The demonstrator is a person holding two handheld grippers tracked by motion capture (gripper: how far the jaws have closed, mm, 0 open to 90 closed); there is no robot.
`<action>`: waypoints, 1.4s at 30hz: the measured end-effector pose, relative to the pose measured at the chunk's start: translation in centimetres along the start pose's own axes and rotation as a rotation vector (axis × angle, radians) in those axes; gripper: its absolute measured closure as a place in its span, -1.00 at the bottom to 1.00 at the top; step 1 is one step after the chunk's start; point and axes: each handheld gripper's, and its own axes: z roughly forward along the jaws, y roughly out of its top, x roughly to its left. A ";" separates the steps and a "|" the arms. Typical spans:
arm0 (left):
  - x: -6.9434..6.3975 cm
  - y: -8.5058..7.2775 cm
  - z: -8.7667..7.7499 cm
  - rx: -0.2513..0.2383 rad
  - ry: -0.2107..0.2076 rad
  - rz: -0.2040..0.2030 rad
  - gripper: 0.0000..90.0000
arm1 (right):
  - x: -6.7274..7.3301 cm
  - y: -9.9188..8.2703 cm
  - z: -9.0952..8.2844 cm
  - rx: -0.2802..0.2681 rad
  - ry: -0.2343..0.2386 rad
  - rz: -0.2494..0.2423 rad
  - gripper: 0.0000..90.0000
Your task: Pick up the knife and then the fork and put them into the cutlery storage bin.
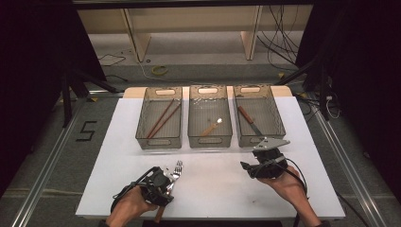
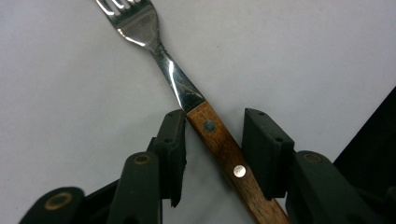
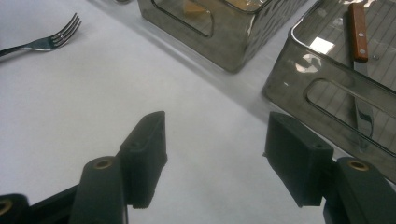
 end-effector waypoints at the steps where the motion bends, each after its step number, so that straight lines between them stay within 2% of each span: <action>1: 0.1 0.0 0.0 0.000 -0.001 -0.003 0.36 | 0.0 0.0 0.0 0.000 0.000 0.000 -0.13; 3: 0.2 0.0 0.0 -0.002 -0.003 -0.012 0.41 | 0.0 0.0 0.0 -0.003 0.000 -0.001 -0.13; 12: 0.8 -0.2 -0.1 -0.016 -0.006 -0.009 0.69 | 0.2 0.0 -0.1 -0.004 0.008 -0.003 -0.13; 18: 0.7 -0.3 -0.1 -0.031 -0.002 0.000 0.70 | 0.2 0.0 -0.1 -0.005 0.008 -0.003 -0.13; 21: 0.7 -0.3 -0.1 -0.027 0.002 0.027 0.70 | 0.1 0.0 -0.1 -0.005 0.009 -0.002 -0.13; 26: 0.8 -0.3 -0.2 -0.053 0.014 0.048 0.71 | 0.2 0.0 -0.1 -0.014 0.011 -0.002 -0.13; 28: 0.8 -0.4 -0.1 -0.073 0.004 0.038 0.71 | 0.2 0.0 -0.2 -0.016 0.014 -0.002 -0.13; 31: 0.9 -0.4 -0.3 -0.089 0.006 0.045 0.71 | 0.2 0.1 -0.2 -0.025 0.022 -0.007 -0.13; 33: 0.9 -0.3 -0.5 -0.094 -0.004 0.059 0.71 | 0.3 0.1 -0.3 -0.030 0.032 -0.011 -0.13; 37: 0.6 -0.1 -0.7 -0.105 0.002 0.083 0.71 | 0.6 0.2 -0.3 -0.034 0.037 -0.021 -0.13; 42: 0.5 0.2 -0.9 -0.128 0.000 0.092 0.71 | 0.7 0.2 -0.3 -0.039 0.043 -0.026 -0.13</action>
